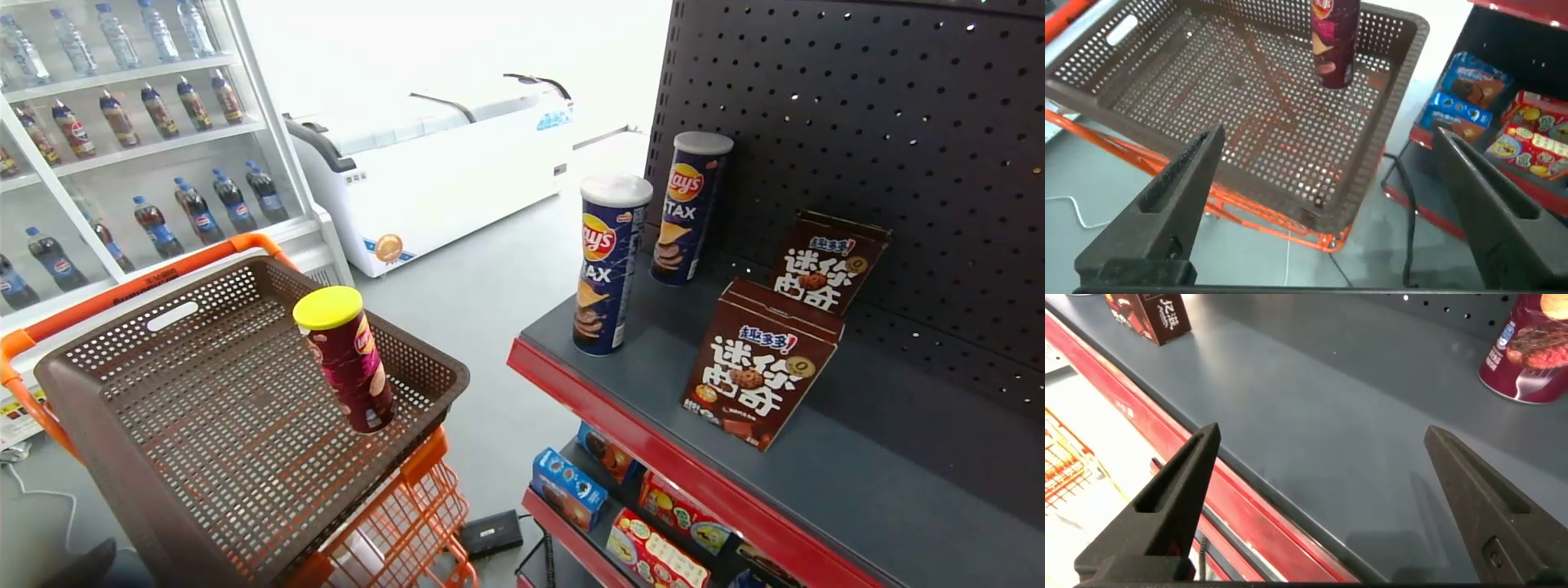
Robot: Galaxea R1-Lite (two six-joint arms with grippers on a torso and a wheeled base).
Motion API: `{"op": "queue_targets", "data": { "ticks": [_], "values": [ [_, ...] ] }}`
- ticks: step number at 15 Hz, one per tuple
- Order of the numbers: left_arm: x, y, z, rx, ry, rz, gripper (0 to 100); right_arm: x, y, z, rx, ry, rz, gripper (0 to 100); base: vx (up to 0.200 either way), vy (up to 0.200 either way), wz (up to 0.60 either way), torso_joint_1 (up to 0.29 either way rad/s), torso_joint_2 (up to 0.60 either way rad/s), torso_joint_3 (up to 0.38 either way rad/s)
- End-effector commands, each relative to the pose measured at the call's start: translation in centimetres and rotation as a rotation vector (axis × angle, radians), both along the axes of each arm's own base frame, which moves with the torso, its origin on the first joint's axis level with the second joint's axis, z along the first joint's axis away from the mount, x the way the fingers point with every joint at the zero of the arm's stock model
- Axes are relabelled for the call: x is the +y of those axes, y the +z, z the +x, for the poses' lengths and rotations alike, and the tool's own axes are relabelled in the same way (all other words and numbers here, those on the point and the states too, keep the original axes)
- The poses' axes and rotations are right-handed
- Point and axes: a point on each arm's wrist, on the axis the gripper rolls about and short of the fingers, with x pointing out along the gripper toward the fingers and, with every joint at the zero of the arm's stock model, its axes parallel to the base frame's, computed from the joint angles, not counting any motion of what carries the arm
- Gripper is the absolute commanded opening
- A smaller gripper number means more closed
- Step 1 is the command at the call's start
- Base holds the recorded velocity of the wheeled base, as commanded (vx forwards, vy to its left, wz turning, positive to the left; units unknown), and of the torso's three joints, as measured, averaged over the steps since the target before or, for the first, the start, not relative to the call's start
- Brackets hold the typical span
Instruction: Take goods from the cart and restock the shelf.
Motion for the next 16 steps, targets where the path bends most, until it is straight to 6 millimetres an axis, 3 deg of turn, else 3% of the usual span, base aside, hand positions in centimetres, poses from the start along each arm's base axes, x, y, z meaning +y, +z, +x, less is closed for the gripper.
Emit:
{"op": "queue_targets", "data": {
  "ticks": [1, 5, 8, 12, 16],
  "values": [
    [0.0, -0.2, 4.4, 0.134, -0.001, 0.003, 100, 0.0, 0.0, 0.0, 0.001, 0.000, 0.000, 100, 0.000, 0.000, 0.00, 0.000, 0.00, 0.000],
    [-0.2, -0.7, 9.6, 0.136, -0.051, 0.014, 100, 0.0, 0.0, 0.0, 0.000, 0.000, 0.000, 100, 0.000, 0.000, 0.00, 0.000, 0.00, 0.000],
    [-0.4, -2.6, 13.9, 0.110, -0.061, 0.028, 100, 0.0, 0.0, 0.0, 0.001, 0.000, 0.000, 100, 0.000, 0.000, 0.00, 0.000, 0.00, 0.000],
    [-1.3, -4.8, 18.2, 0.066, -0.095, 0.029, 100, 0.0, 0.0, 0.0, 0.001, 0.000, 0.000, 100, 0.000, 0.000, 0.00, 0.000, 0.00, 0.000],
    [-3.0, -6.9, 21.0, 0.032, -0.154, 0.022, 100, 0.0, 0.0, 0.0, 0.001, 0.000, 0.000, 100, 0.000, 0.000, 0.00, 0.000, 0.00, 0.000]
  ]
}}
